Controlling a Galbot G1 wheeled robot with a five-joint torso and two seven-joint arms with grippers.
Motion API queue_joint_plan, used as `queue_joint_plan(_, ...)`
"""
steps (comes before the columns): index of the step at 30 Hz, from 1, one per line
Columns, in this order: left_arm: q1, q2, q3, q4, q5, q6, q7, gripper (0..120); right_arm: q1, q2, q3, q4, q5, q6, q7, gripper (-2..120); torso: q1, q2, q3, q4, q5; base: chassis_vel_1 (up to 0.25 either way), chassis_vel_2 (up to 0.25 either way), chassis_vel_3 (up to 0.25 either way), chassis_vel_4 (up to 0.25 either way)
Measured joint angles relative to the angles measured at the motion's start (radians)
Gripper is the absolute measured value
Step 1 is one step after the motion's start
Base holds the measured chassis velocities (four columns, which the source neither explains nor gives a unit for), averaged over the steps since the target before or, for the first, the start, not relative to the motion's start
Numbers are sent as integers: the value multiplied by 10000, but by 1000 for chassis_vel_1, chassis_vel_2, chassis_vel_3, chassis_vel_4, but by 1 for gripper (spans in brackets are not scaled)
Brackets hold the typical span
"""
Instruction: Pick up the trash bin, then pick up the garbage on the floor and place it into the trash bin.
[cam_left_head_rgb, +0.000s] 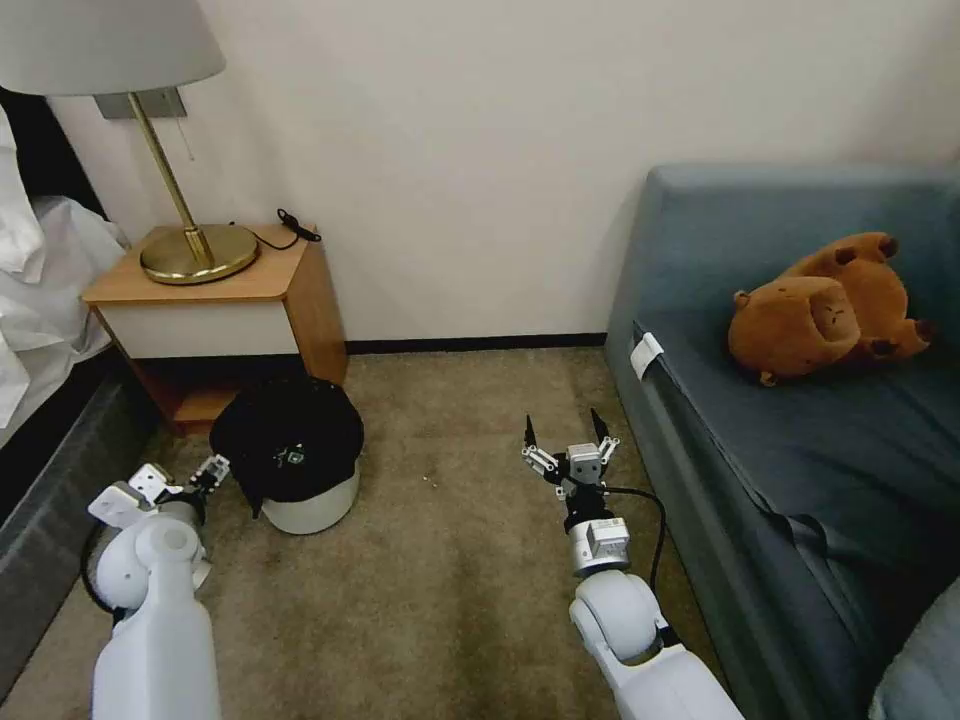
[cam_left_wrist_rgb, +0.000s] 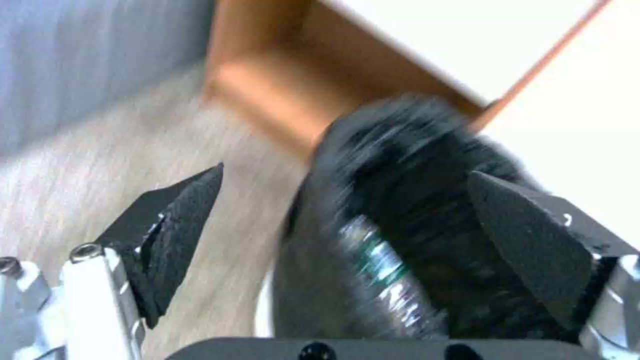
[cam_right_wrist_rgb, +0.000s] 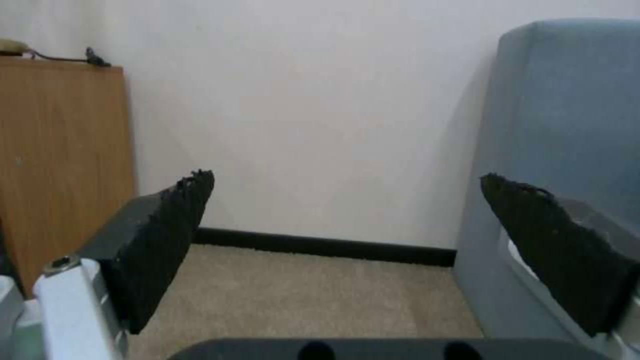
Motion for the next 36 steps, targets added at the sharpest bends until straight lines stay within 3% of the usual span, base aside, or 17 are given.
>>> queue_joint_plan(2,50,-33,1,-135,228,-103,228,98,-10,6,3,-9,-4,12,1,100,0,0,0,-1,1,0,0,0,0)
queue_joint_plan(4,269,-170,49,-572,1305,-749,1133,98,-52,15,21,-19,-18,43,2,100,0,0,0,-2,-2,0,0,0,0)
queue_joint_plan(6,321,-189,77,-667,1480,-877,1281,98,-60,17,28,-19,-18,54,2,100,0,0,0,-1,-3,0,0,0,0)
queue_joint_plan(7,491,-262,163,-940,1885,-1391,1827,98,-89,36,79,-18,-12,99,3,100,0,0,0,0,0,0,0,0,0)
queue_joint_plan(8,491,-262,163,-940,1885,-1391,1827,98,-89,36,79,-18,-12,99,3,100,0,0,0,0,0,0,0,0,0)
queue_joint_plan(11,743,-424,301,-734,2696,-3700,3682,97,-125,154,321,25,321,202,107,100,-1,0,0,-2,0,0,0,0,0)
queue_joint_plan(12,743,-424,301,-734,2696,-3700,3682,97,-125,154,321,25,321,202,107,100,-1,0,0,-2,0,0,0,0,0)
queue_joint_plan(13,814,-441,353,-628,2943,-4258,4050,96,-109,168,380,5,350,264,115,100,0,0,0,-1,-5,0,0,0,0)
queue_joint_plan(17,1048,-394,655,-623,2926,-4824,4217,96,-89,170,503,-59,350,369,96,100,0,0,0,-2,1,0,0,0,0)
queue_joint_plan(22,1518,-9,1189,-539,2727,-5665,4017,96,-92,202,744,-109,420,384,142,100,0,0,0,-2,-1,0,0,0,0)
queue_joint_plan(30,1896,179,1795,-241,2417,-6047,3615,97,-121,216,910,-118,449,422,112,100,0,0,0,-1,0,0,0,0,0)
queue_joint_plan(36,2044,349,2659,162,2395,-6141,3032,97,-166,252,884,-71,387,418,85,100,0,0,0,-1,-1,0,0,0,0)
